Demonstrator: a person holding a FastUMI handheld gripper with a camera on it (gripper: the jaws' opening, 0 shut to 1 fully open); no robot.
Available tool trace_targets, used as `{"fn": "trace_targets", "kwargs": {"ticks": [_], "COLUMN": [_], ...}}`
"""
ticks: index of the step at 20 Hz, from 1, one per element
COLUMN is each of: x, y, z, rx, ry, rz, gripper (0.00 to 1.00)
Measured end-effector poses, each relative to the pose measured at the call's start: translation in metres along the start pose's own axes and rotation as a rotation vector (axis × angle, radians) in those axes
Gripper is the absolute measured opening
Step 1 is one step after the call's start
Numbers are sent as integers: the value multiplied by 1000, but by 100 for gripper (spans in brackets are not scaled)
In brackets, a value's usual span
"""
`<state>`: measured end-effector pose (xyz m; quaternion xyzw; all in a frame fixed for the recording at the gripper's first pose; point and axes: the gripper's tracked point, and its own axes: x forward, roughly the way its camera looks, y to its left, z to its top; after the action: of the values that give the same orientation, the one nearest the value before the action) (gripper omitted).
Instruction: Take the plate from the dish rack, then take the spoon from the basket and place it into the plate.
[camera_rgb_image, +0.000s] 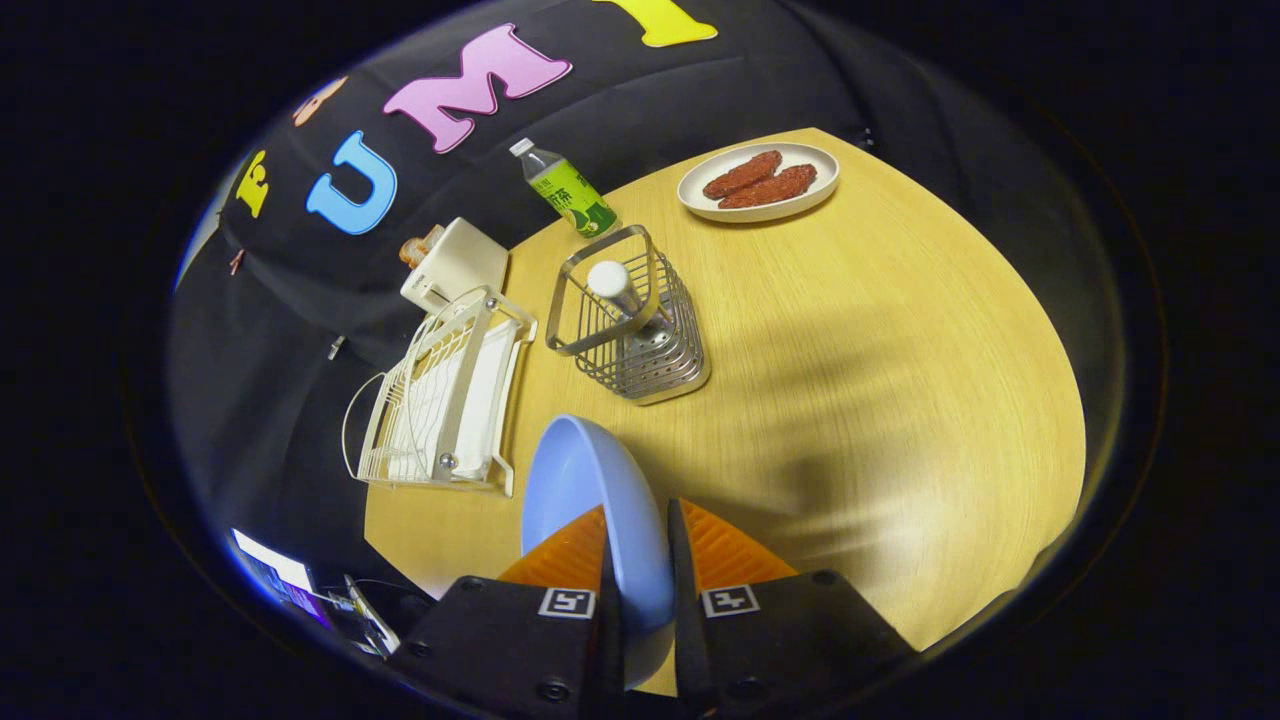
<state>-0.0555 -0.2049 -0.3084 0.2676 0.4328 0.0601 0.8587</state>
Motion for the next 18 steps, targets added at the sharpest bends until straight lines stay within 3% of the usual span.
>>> {"fn": "trace_targets", "kwargs": {"ticks": [2,5,6,10,18], "x": [5,6,5,-8,-39], "y": [2,-11,-13,-25,20], "z": [5,5,5,31,102], "rx": [-7,-55,-70,-201,-533], "ry": [-8,-16,-22,-124,-450], "rz": [26,1,3,-35,19], "gripper": [26,32,49,98,98]}}
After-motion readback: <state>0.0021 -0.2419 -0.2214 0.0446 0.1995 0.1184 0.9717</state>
